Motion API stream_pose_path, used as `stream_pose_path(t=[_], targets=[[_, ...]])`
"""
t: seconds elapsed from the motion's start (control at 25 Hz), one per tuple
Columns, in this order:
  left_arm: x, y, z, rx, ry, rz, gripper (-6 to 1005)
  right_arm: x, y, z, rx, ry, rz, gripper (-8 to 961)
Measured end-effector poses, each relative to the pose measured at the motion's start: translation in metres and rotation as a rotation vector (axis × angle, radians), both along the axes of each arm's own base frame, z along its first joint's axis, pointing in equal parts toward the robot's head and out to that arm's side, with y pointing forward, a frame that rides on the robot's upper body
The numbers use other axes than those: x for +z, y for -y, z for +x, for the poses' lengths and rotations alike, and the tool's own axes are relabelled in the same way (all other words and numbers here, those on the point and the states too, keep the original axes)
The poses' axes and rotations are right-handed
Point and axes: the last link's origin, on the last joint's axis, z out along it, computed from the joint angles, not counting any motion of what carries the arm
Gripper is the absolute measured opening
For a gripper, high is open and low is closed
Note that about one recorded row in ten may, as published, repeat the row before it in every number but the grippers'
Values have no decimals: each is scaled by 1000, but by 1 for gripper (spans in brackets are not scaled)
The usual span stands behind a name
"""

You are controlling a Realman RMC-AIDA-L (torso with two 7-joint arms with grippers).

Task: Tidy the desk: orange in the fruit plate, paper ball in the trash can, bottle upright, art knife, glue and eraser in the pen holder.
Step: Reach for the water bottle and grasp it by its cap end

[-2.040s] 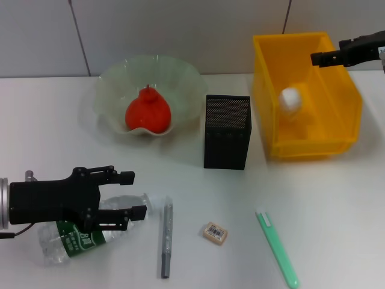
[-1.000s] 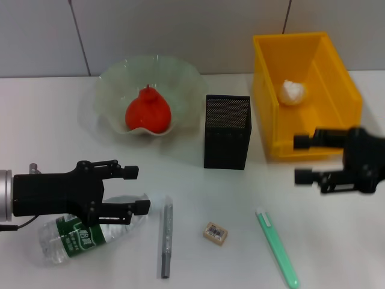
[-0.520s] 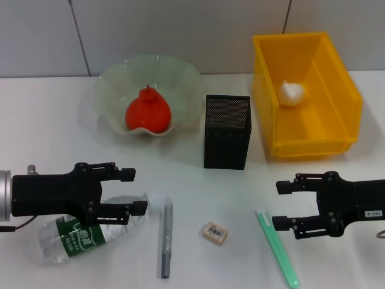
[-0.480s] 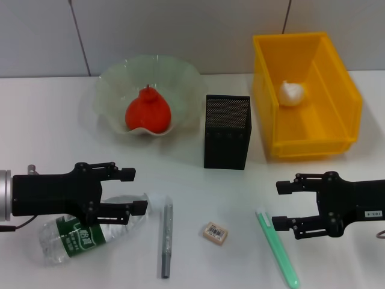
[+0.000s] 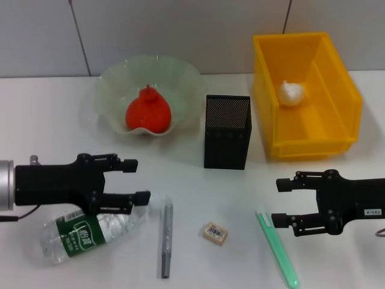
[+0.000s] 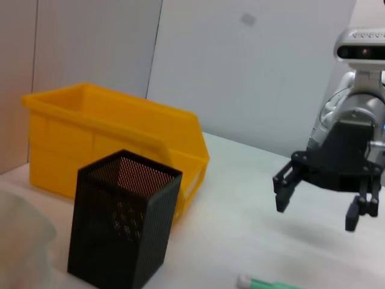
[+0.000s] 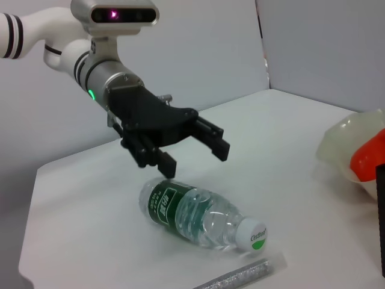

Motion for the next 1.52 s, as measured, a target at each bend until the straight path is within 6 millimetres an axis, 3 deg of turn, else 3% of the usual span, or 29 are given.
stream_pose_path(t=[0.12,0.28,0.36,0.64,0.68,0.76,0.88,1.52], targets=[[1,-3,4,0,-3,-2,727,0,0,1,-5,2,3,795],[7,-23,27,23,-64,-34,725,-1,0,3,-15,7,11,795],[6,-40,49,52,-189,-85,724,-1,-1,4,-17,9,14,795],[2,-46,57,71,-262,-107,721,-1,-1,4,-18,10,15,796],[-6,-57,73,110,-433,-148,721,0,-1,4,-18,12,17,796],[-6,-57,73,110,-433,-148,720,0,-1,4,-19,13,19,796],[-23,-67,91,165,-633,-174,719,-1,-3,6,-26,20,27,796],[-54,-67,86,193,-792,-169,712,-1,-4,7,-33,26,33,795]])
